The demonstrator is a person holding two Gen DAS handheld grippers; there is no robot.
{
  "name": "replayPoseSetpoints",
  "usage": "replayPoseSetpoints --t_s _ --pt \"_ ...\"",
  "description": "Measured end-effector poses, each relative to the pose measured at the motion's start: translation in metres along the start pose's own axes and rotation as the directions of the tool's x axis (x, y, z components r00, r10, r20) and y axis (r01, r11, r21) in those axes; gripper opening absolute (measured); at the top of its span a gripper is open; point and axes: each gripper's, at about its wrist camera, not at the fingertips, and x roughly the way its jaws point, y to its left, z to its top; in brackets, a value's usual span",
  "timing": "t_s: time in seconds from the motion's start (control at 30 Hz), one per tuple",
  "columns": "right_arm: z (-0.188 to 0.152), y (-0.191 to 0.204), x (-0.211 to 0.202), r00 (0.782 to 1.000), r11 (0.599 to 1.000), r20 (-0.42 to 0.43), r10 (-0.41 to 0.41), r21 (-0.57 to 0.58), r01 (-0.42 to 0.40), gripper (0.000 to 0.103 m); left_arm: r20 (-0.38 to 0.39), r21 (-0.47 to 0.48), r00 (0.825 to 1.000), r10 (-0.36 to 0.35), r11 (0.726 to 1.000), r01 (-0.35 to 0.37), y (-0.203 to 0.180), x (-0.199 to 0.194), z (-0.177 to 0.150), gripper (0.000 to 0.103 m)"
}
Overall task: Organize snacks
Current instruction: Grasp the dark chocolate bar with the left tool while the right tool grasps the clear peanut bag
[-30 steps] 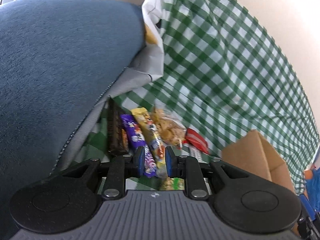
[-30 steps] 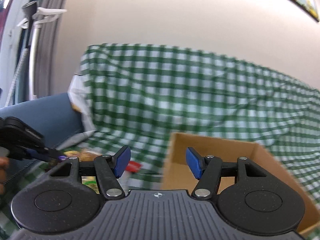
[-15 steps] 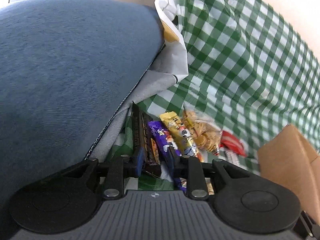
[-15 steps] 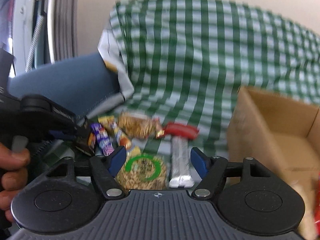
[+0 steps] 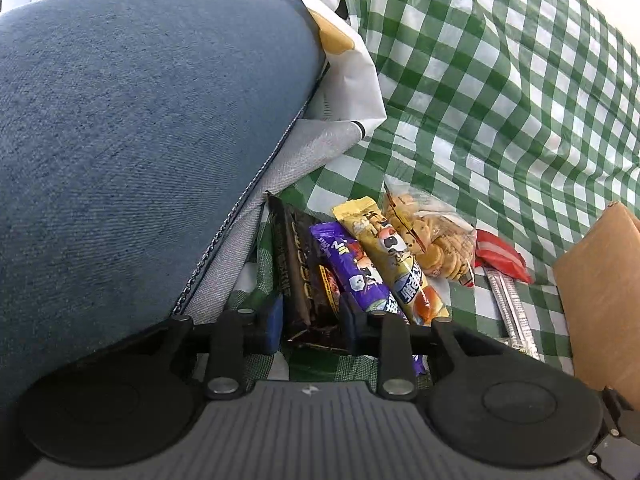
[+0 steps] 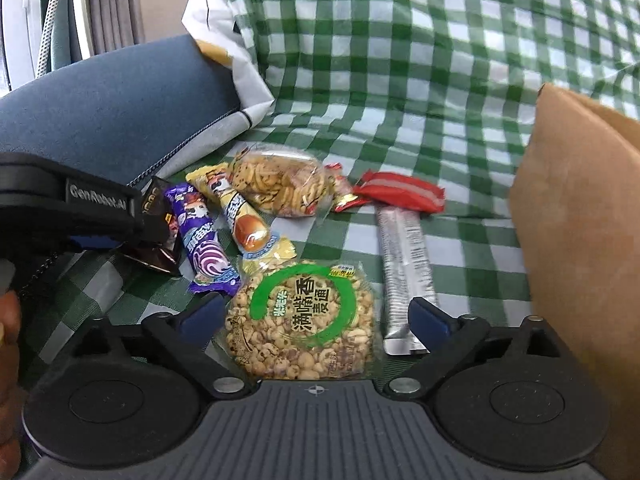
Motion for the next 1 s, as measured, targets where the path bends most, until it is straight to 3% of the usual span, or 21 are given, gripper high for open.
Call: replayPoseSetpoints --t_s 0.4,1.0 --pt "0.004 -0.003 -0.001 1.0 0.999 -0.005 0.027 -0.023 -0.027 0.096 0.024 0.001 0.999 -0.043 0.999 0.043 0.005 -0.019 -0.002 0.016" --pt "0.008 0.005 0.01 0.996 0.996 -0.042 0.074 -0.037 -0.076 0.099 -0.028 -0.003 0.999 -0.046 0.999 0.045 0.005 -0.001 0.0 0.022"
